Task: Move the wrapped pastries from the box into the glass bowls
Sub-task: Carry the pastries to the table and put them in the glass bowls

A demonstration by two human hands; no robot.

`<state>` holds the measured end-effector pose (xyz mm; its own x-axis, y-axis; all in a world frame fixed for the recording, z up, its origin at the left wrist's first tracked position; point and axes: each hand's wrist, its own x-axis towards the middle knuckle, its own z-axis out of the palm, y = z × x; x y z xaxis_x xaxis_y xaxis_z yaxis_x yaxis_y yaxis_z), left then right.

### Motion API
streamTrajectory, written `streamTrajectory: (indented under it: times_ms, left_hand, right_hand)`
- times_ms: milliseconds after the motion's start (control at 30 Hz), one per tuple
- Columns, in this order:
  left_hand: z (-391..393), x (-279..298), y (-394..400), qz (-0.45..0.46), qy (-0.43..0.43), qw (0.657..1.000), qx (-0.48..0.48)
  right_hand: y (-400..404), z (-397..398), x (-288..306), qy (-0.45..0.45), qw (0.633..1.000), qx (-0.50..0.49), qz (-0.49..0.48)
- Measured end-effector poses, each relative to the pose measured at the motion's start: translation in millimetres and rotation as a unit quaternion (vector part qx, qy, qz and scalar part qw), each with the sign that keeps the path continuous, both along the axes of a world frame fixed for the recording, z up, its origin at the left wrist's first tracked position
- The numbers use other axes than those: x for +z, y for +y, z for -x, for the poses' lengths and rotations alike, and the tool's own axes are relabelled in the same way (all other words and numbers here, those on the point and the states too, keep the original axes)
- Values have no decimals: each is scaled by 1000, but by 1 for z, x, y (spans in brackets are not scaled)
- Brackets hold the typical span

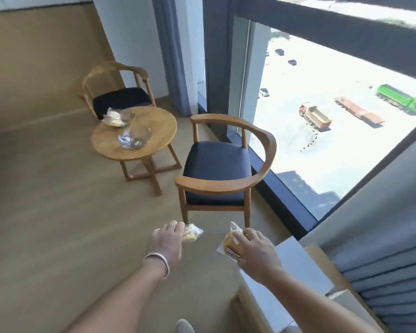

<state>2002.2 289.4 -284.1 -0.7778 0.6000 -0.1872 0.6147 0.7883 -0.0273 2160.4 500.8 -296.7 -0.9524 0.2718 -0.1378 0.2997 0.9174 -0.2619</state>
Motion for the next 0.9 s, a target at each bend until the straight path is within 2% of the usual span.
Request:
streamTrajectory:
  times_ms: [400, 700, 900]
  left_hand:
    - [65, -8, -166, -16, -6, 982, 187]
    - [145, 17, -240, -30, 39, 967, 249]
    - [200, 14, -266, -29, 42, 959, 280]
  right_hand:
    - [-113, 164, 9, 7, 988, 157, 1]
    - [-176, 277, 29, 30, 981, 190, -5]
    - [-206, 347, 26, 28, 975, 222, -1]
